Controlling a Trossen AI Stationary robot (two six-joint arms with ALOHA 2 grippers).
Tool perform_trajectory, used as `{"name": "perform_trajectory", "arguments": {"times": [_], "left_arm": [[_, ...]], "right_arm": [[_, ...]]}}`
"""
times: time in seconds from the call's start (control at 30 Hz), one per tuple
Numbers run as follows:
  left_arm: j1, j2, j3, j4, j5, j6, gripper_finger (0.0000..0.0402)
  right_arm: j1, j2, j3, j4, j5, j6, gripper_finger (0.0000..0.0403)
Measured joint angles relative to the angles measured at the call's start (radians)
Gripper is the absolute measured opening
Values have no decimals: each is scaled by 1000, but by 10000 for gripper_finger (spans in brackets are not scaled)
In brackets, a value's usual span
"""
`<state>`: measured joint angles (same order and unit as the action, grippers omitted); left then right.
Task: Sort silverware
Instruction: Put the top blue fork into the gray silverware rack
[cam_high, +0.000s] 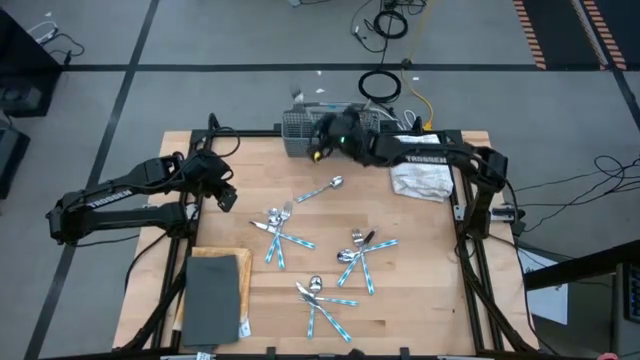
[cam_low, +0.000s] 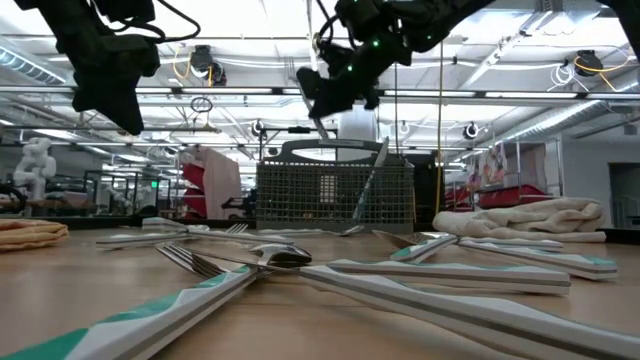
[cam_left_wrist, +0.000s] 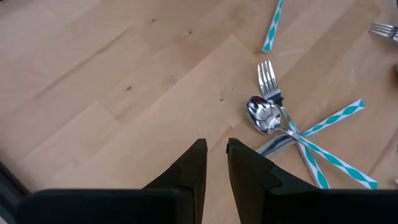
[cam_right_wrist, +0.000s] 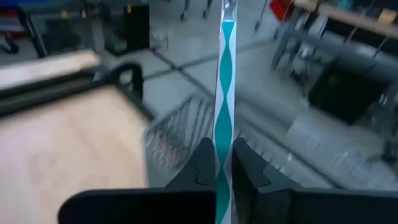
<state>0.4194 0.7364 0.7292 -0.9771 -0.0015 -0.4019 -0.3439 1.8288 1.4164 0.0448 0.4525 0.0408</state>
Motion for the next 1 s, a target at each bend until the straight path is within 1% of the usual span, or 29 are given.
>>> {"name": "perform_trajectory", "arguments": {"times": [0.1, 0.13, 0.3, 0.5, 0.73, 0.8, 1.0], "left_arm": [[0, 0, 0, 0, -3, 0, 70], [0, 0, 0, 0, -5, 0, 70], [0, 0, 0, 1, -13, 0, 70], [0, 0, 0, 1, -30, -1, 70], [0, 0, 0, 2, -37, -1, 70], [0, 0, 0, 3, -41, -1, 70], [0, 0, 0, 2, -54, -1, 70]], "right_arm": [[-39, 0, 41, 7, -19, -69, 0], [-52, -1, 47, 8, -41, -88, 0], [-103, 14, 48, 20, -221, -151, 0], [-140, 70, 48, 58, -351, -84, 0], [-162, 121, 47, 67, -386, -78, 0], [-168, 133, 47, 73, -410, -75, 0], [-179, 163, 47, 72, -427, -37, 0]]}}
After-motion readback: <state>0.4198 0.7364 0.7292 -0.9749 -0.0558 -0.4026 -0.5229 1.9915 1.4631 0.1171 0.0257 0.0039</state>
